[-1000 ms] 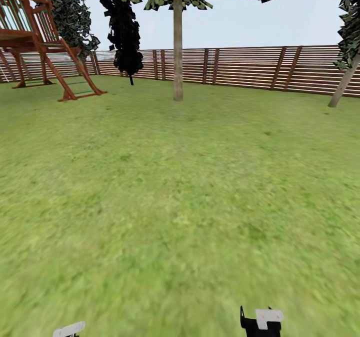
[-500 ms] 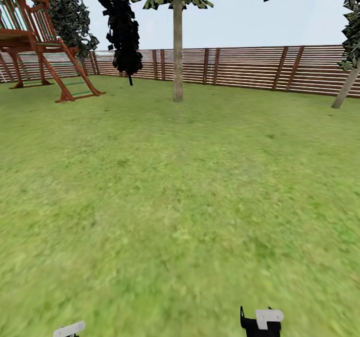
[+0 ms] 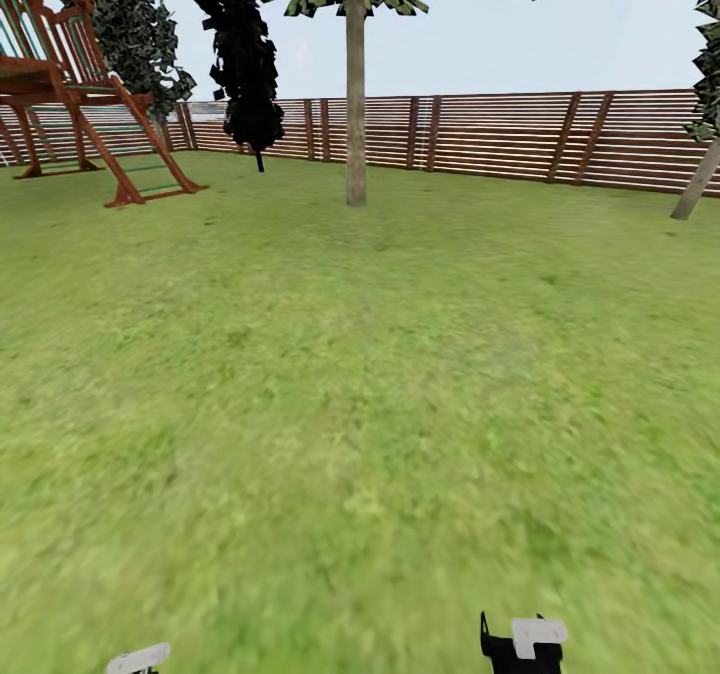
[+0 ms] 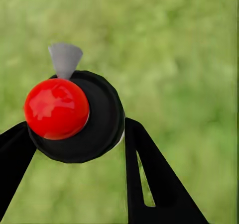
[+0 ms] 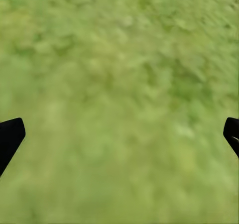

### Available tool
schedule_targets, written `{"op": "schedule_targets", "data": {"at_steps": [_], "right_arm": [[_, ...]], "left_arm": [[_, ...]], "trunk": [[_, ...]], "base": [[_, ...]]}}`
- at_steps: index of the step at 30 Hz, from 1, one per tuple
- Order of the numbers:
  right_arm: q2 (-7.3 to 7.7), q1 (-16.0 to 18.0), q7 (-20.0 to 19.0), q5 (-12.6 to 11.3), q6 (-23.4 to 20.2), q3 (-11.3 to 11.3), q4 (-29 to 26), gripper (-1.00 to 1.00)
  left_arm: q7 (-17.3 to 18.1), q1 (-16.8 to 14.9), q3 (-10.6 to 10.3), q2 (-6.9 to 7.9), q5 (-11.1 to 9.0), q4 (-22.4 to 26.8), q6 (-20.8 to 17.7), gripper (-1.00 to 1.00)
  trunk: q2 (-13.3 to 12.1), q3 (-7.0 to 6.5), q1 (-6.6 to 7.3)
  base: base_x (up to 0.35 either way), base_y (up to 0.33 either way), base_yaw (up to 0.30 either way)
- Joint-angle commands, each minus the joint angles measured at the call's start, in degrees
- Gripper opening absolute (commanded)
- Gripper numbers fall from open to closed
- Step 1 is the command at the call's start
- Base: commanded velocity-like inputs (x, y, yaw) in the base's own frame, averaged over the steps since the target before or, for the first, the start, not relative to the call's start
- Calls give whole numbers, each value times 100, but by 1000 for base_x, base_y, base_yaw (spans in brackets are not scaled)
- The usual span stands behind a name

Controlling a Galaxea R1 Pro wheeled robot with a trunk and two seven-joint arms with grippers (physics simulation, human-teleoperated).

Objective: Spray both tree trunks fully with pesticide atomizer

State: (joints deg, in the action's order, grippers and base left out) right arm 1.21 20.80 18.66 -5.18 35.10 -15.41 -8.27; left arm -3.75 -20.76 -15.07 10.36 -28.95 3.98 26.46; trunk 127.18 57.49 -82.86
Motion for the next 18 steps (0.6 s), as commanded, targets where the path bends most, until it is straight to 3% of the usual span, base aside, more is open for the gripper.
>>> {"op": "schedule_targets", "data": {"at_steps": [1, 18], "right_arm": [[2, 3, 15, -54, 15, -50, 1, 100], [2, 3, 15, -54, 16, -50, 1, 100]], "left_arm": [[-38, -2, -48, 1, -14, 4, 10, -100], [-38, 0, -48, 1, -14, -2, 8, -100]], "trunk": [[2, 5, -3], [2, 5, -3]], "base": [[338, 0, 0], [338, 0, 0]]}}
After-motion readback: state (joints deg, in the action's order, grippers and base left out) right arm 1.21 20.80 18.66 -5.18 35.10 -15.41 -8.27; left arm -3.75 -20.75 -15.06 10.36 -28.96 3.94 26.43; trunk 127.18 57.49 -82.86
